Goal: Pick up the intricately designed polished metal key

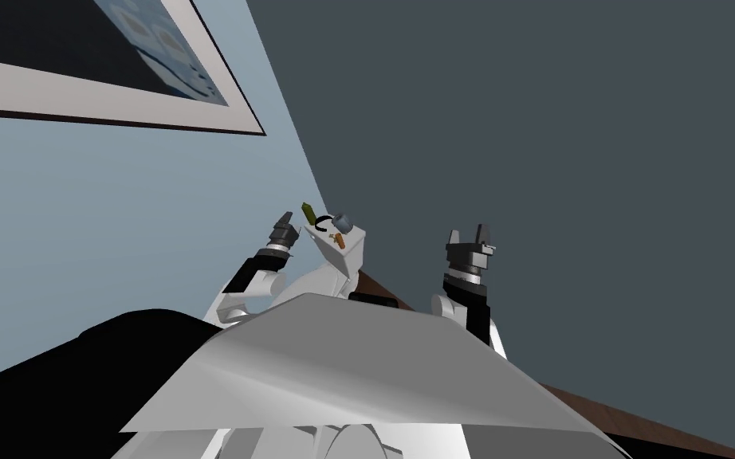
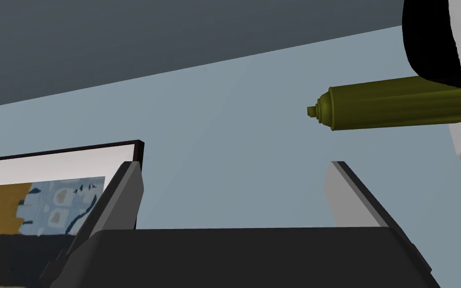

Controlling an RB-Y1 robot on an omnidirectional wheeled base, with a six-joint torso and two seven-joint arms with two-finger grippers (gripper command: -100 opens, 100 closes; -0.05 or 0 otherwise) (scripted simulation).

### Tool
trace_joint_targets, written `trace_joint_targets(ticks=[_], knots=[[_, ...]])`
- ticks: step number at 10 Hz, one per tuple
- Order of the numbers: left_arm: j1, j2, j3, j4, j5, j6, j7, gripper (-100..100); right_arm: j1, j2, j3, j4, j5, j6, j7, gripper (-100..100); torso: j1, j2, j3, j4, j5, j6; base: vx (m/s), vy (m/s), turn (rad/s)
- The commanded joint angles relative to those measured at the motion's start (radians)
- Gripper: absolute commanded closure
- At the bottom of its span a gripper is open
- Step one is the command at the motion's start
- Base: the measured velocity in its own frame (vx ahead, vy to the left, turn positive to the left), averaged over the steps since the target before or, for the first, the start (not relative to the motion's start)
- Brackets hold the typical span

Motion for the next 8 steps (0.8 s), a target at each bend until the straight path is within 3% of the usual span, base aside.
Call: trace_joint_targets(ticks=[1,3,4,6,7,8], knots=[[0.000,0.020,0.031,-0.004,0.043,0.050,0.001,-100,0.000,0.000,0.000,0.000,0.000,0.000,0.000,0,0.000,0.000,0.000,0.000,0.000,0.000,0.017,0.011,-0.111],[0.000,0.020,0.031,-0.004,0.043,0.099,0.001,-100,0.000,0.000,0.000,0.000,0.000,0.000,0.000,0,0.000,0.000,0.000,0.000,0.000,0.000,0.011,0.008,-0.017],[0.000,0.041,0.060,-0.009,0.082,0.123,0.006,-100,0.000,0.000,0.000,0.000,0.000,0.000,0.000,0,-0.001,0.000,0.000,0.000,0.000,0.000,0.012,0.007,-0.107],[0.000,0.041,0.060,-0.009,0.082,0.175,0.006,-100,0.000,0.000,0.000,0.000,0.000,0.000,0.000,0,0.000,0.000,0.000,0.000,0.000,0.000,0.010,0.008,-0.032],[-0.001,0.061,0.089,-0.014,0.120,0.203,0.012,-100,0.000,0.000,0.000,0.000,0.000,0.000,0.000,0,-0.001,0.000,0.000,0.000,0.000,0.000,0.016,0.001,-0.126],[-0.001,0.061,0.089,-0.014,0.120,0.231,0.012,-100,0.000,0.000,0.000,0.000,0.000,0.000,0.000,0,-0.001,0.000,0.000,0.000,0.000,0.000,0.014,0.009,-0.067]])
